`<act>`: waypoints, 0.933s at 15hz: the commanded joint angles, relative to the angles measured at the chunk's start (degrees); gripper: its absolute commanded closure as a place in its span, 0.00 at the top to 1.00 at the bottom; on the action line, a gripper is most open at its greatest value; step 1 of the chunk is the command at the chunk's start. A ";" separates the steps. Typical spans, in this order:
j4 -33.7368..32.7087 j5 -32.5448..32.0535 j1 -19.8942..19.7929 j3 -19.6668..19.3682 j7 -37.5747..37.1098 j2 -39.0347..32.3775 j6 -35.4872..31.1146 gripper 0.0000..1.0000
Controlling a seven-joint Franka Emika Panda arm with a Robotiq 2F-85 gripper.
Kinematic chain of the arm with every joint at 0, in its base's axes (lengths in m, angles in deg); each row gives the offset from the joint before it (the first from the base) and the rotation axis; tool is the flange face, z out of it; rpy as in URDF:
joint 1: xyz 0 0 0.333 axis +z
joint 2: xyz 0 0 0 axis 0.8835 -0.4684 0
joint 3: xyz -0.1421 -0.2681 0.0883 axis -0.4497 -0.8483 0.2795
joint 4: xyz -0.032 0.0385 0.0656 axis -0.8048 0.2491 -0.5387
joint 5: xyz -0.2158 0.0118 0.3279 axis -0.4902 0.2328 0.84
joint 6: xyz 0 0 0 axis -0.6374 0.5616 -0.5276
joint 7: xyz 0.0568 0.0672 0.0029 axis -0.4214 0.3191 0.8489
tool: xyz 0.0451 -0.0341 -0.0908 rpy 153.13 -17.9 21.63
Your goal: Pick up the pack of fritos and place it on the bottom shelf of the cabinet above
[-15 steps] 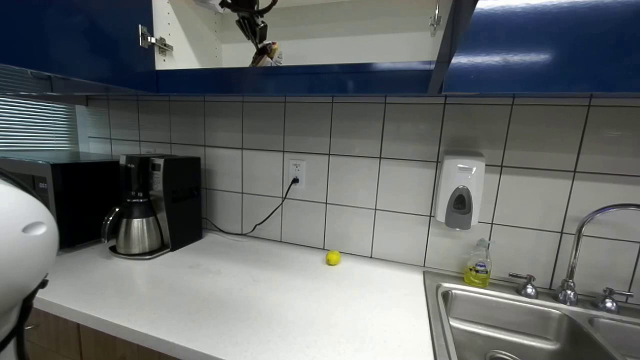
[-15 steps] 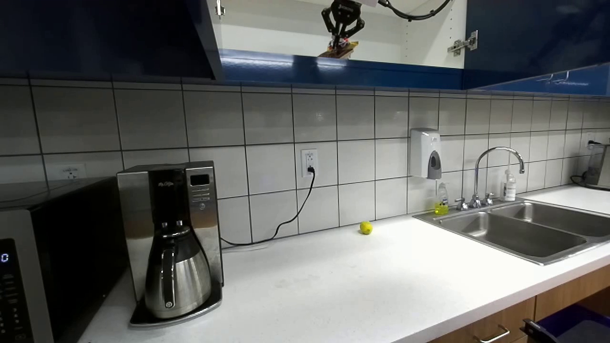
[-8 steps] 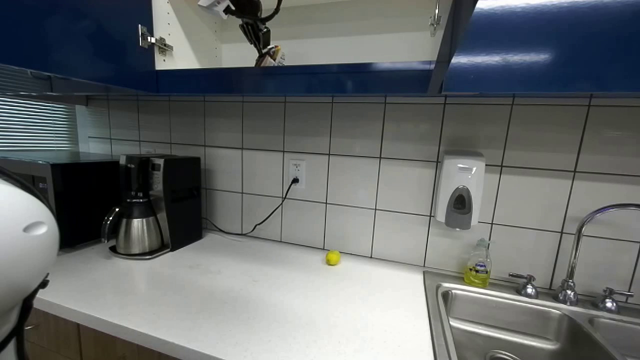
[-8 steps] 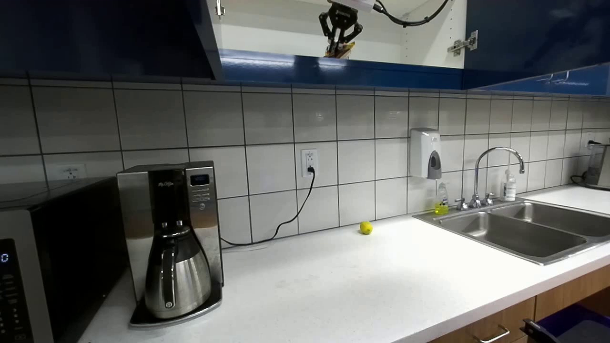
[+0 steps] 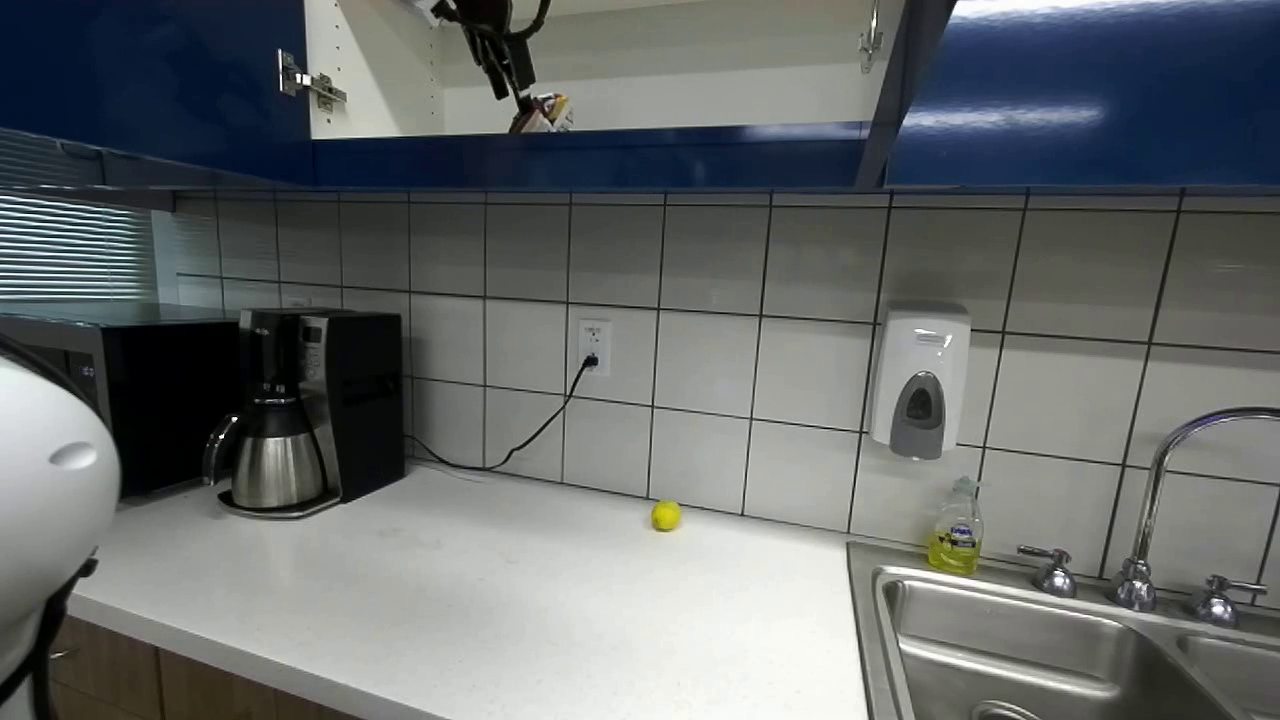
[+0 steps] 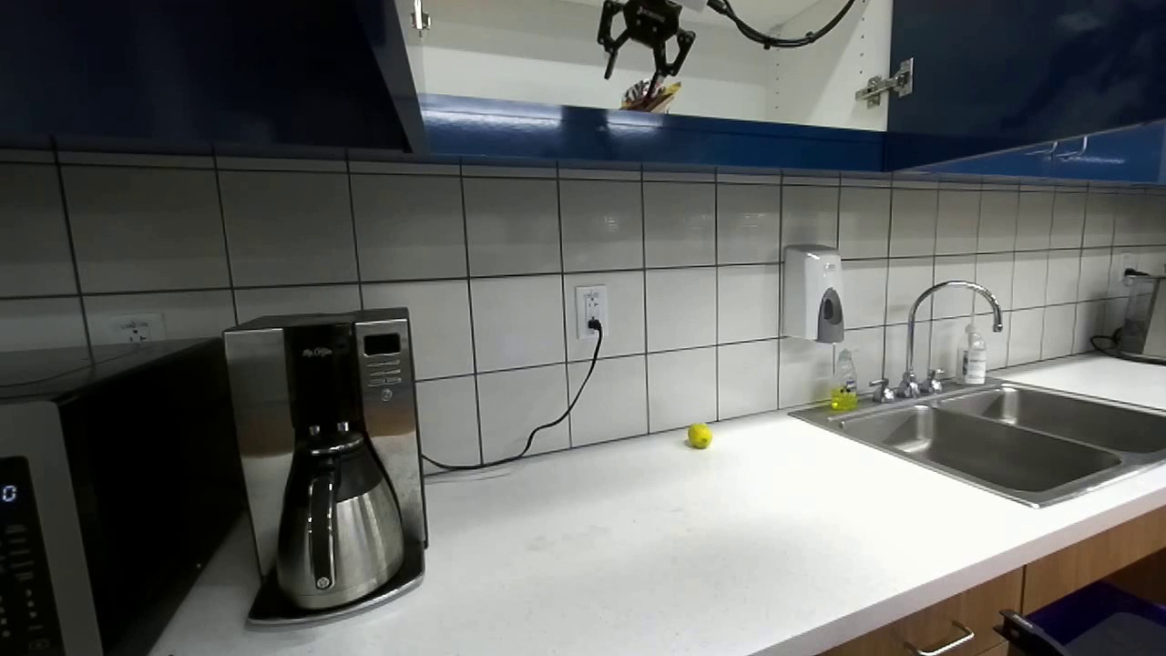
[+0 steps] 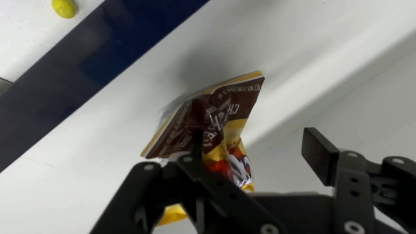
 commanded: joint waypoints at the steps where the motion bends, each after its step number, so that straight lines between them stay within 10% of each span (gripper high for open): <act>1: 0.84 2.60 0.00 -0.20 -0.54 2.67 1.71 1.00; 7: 1.79 4.31 0.18 -0.32 0.93 6.50 6.91 1.00; 14: 0.15 7.07 1.21 -1.04 10.54 9.85 29.61 1.00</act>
